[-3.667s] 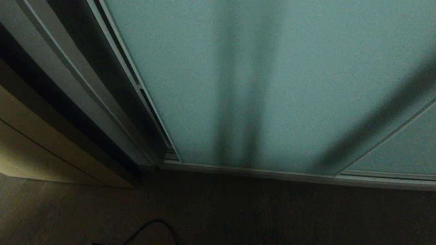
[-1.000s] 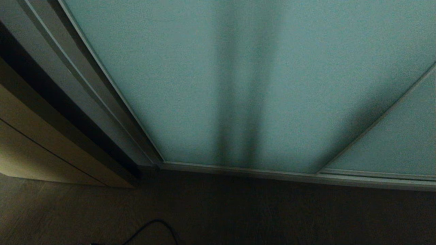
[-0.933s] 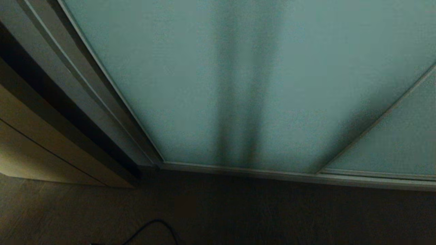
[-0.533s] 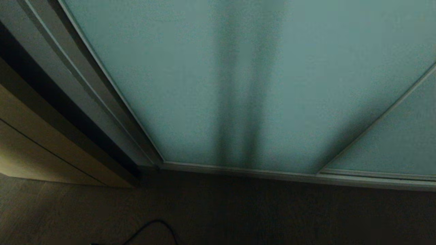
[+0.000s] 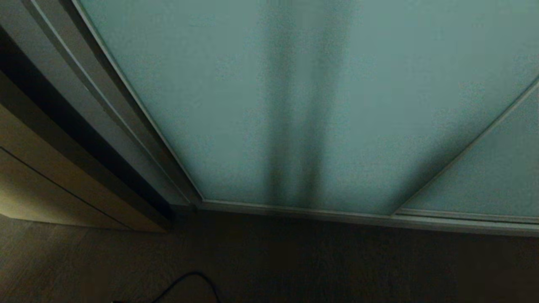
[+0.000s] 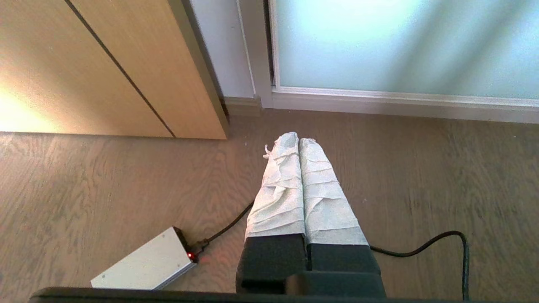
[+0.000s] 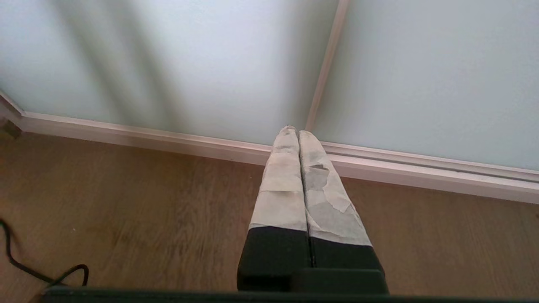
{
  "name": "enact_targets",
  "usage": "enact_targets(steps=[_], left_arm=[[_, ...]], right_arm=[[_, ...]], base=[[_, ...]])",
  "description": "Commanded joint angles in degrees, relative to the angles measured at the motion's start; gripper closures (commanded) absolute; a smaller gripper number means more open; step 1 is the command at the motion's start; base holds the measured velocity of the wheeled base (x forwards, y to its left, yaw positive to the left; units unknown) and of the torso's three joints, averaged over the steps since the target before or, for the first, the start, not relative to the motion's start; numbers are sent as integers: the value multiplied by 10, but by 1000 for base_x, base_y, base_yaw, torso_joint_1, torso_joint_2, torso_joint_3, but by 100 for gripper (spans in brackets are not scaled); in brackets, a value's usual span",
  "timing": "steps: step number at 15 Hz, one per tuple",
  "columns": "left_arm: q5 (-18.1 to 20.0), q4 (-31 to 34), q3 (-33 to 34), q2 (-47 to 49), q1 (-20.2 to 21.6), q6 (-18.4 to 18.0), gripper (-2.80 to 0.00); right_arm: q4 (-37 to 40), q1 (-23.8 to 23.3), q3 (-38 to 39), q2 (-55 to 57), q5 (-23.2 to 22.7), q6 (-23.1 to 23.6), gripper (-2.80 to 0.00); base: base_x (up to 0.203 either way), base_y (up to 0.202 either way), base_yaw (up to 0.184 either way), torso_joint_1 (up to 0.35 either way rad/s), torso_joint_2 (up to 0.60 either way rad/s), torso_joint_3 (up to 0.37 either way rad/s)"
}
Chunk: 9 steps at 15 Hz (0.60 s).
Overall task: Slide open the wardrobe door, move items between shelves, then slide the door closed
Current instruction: Close the door
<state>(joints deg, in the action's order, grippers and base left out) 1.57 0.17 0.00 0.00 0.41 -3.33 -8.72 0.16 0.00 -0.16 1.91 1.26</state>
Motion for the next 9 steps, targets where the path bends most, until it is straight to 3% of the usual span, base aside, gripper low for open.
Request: enact_targets(steps=[1, 3, 6, 9], left_arm=[[0, 0, 0, 1, 0, 0, 0], [0, 0, 0, 0, 0, 0, 0], [0, 0, 0, 1, 0, 0, 0], [0, 0, 0, 0, 0, 0, 0]], right_arm=[[-1, 0, 1, -1, 1, -2, 0], [7, 0, 1, -1, 3, -3, 0], [88, 0, 1, -1, -9, -1, 0], [91, 0, 0, 0, -10, -5, 0]], base=[[0, 0, 0, 0, 0, 0], [0, 0, 0, 0, 0, 0], [0, 0, 0, 0, 0, 0], [0, 0, 0, 0, 0, 0]])
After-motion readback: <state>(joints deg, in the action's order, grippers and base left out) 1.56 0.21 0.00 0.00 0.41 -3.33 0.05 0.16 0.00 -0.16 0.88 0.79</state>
